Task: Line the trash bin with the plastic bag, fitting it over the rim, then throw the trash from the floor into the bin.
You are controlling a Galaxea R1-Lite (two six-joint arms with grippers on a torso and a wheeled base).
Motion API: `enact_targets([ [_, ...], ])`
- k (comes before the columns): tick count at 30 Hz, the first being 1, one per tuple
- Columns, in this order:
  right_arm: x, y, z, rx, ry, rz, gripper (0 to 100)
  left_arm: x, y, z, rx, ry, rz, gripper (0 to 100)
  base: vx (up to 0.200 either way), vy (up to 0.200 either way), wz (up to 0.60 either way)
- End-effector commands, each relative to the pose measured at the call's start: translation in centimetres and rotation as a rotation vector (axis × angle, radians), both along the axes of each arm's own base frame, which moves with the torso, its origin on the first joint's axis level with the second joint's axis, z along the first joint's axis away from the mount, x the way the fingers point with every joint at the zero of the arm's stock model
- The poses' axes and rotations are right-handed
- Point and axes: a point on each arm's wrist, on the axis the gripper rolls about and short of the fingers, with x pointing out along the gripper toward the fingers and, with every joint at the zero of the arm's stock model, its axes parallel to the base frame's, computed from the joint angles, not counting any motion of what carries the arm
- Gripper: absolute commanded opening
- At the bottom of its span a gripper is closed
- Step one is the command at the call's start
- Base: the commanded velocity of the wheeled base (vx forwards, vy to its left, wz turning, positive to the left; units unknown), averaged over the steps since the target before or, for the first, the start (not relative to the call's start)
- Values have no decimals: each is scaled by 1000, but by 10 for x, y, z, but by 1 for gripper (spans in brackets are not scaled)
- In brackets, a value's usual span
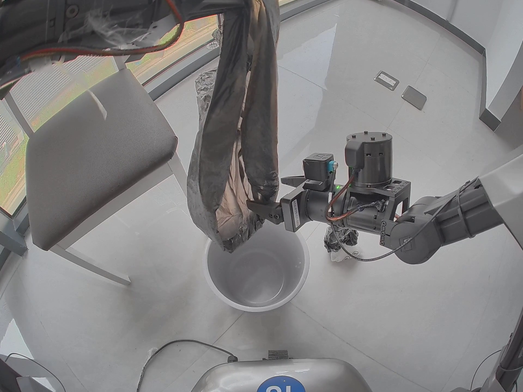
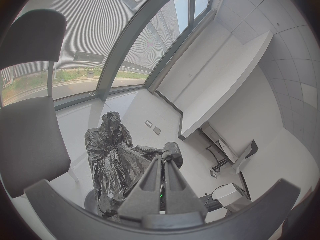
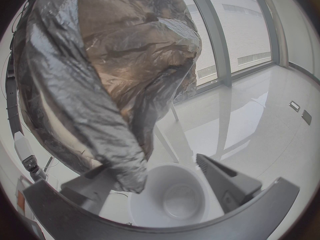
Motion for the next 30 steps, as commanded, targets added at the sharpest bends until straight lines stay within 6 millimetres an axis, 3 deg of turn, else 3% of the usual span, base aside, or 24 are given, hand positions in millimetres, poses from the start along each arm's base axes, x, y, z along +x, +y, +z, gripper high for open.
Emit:
enact_targets([
  [1,2,3,-7,-1,8,0,0,0,0,1,-4,-3,0,0,0,0,0],
  [11,-3,2,-8,-7,16,1,0,-1,1,1,-12,6,6,0,0,0,0],
  [14,-14,-7,-1,-8,17,-2,0,0,1,-1,-4,15,8,0,0,0,0],
  [17,-35,-22,3,-14,33,-1,0,2,0,-7,25,40,25,0,0,0,0],
  [18,-50,-32,5,-21,43,0,0,4,-1,-11,50,60,56,0,0,0,0],
  [19,-50,-32,5,-21,43,0,0,4,-1,-11,50,60,56,0,0,0,0],
  [20,-74,-50,4,-37,63,3,0,6,-3,-20,99,97,102,0,0,0,0],
  [25,-126,-86,-4,-71,116,32,0,4,1,-45,242,210,123,0,0,0,0],
  [30,-158,-100,-23,-117,188,76,0,-7,11,-62,372,346,124,0,0,0,0],
])
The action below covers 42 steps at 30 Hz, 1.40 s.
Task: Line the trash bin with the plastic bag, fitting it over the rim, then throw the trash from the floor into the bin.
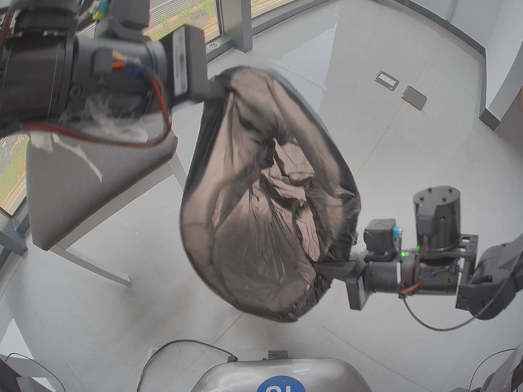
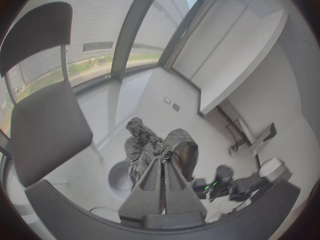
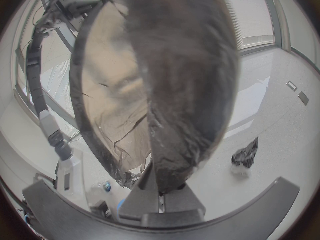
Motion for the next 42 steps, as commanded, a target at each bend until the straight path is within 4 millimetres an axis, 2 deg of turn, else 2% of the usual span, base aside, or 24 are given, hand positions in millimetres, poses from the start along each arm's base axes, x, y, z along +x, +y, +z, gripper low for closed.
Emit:
enact_targets([
  [1,-58,-35,-2,-12,31,47,0,-10,10,-25,152,162,26,0,0,0,0],
  [8,-58,-35,-21,-63,114,59,0,-16,17,-40,246,300,59,0,0,0,0],
  [12,-47,-24,-26,-61,134,96,0,-17,19,-43,242,321,96,0,0,0,0],
  [20,-18,2,-35,-67,145,106,0,-16,19,-68,285,364,109,0,0,0,0],
  [25,5,16,-52,-88,175,95,0,2,12,-87,299,388,143,0,0,0,0],
  [27,10,18,-55,-89,178,90,0,7,10,-89,301,396,147,0,0,0,0],
  [30,23,19,-60,-92,177,68,0,24,1,-99,302,407,167,0,0,0,0],
  [31,30,17,-62,-92,180,52,0,34,-5,-106,301,410,177,0,0,0,0],
  [37,49,9,-65,-86,179,0,0,54,-20,-119,311,448,155,0,0,0,0],
  [39,58,4,-66,-82,179,-26,0,68,-29,-125,309,468,146,0,0,0,0],
  [41,60,2,-67,-83,181,-32,0,71,-29,-125,306,469,154,0,0,0,0],
  [42,63,-2,-69,-84,187,-47,0,87,-30,-130,319,471,172,0,0,0,0],
])
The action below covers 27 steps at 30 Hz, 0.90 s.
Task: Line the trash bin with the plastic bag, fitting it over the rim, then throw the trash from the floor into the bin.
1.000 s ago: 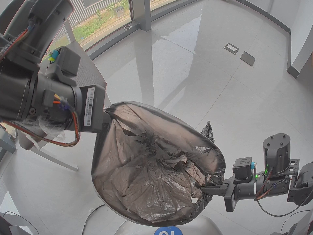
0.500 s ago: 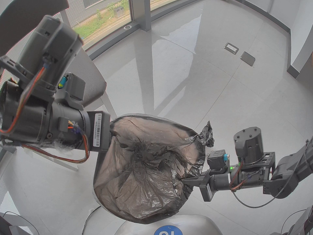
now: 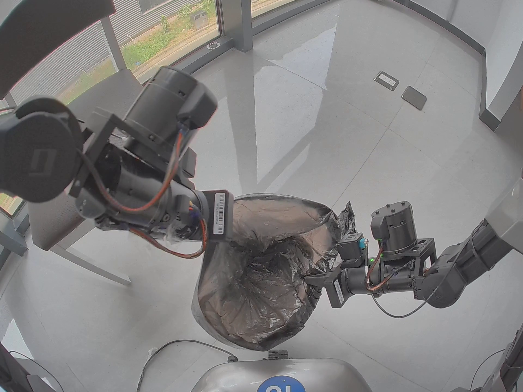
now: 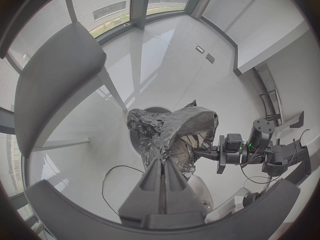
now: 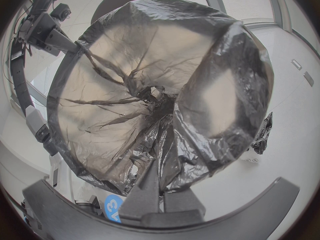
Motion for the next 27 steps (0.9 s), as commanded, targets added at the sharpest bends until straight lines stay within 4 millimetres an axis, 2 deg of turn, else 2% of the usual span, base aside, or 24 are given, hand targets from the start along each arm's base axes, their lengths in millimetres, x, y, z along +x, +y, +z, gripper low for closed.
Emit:
enact_targets([
  [1,14,-9,-12,-13,22,-44,0,40,-11,-22,53,38,29,0,0,0,0],
  [8,25,-5,-15,-7,9,-48,0,66,5,-23,85,18,61,0,0,0,0],
  [15,37,11,-19,6,-1,-29,0,84,23,-22,89,7,125,0,0,0,0],
  [22,36,12,-21,7,2,-28,0,89,21,-24,93,-11,134,0,0,0,0],
  [24,35,8,-21,3,9,-36,0,94,19,-18,58,-53,133,0,0,0,0],
  [27,33,3,-14,11,-2,-45,0,100,16,-17,46,-77,145,0,0,0,0],
])
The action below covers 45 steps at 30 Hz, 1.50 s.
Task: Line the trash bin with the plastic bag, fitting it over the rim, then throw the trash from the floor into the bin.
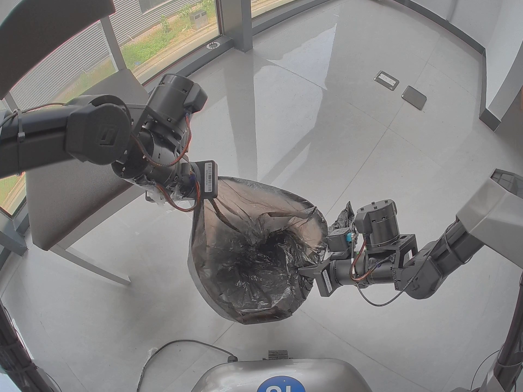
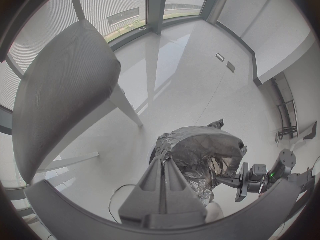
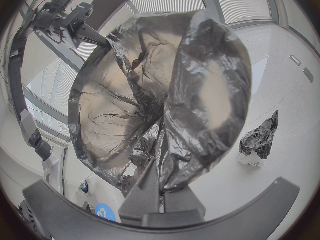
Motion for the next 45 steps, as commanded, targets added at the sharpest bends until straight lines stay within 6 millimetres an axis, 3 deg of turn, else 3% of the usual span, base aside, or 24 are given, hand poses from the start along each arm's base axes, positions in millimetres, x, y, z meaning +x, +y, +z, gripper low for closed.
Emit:
enact_targets([
  [1,-3,-7,7,5,-9,-12,0,7,-3,-1,-12,-19,9,0,0,0,0],
  [5,-5,-16,12,7,-13,-32,0,7,-4,0,2,-17,16,0,0,0,0],
  [9,-7,-26,5,-13,10,-49,0,4,-1,-7,58,76,14,0,0,0,0],
  [17,-8,-35,-3,-31,40,-70,0,16,0,-16,87,90,11,0,0,0,0],
  [25,12,-34,0,-13,7,-90,0,31,-5,-18,70,67,19,0,0,0,0],
  [26,14,-33,-1,-13,5,-90,100,32,-7,-18,67,63,17,0,0,0,0],
  [36,18,-34,0,-7,-6,-98,100,38,-23,-23,36,62,25,0,0,0,0],
  [45,14,-30,13,9,-39,-84,100,46,-12,-31,53,86,62,0,0,0,0],
])
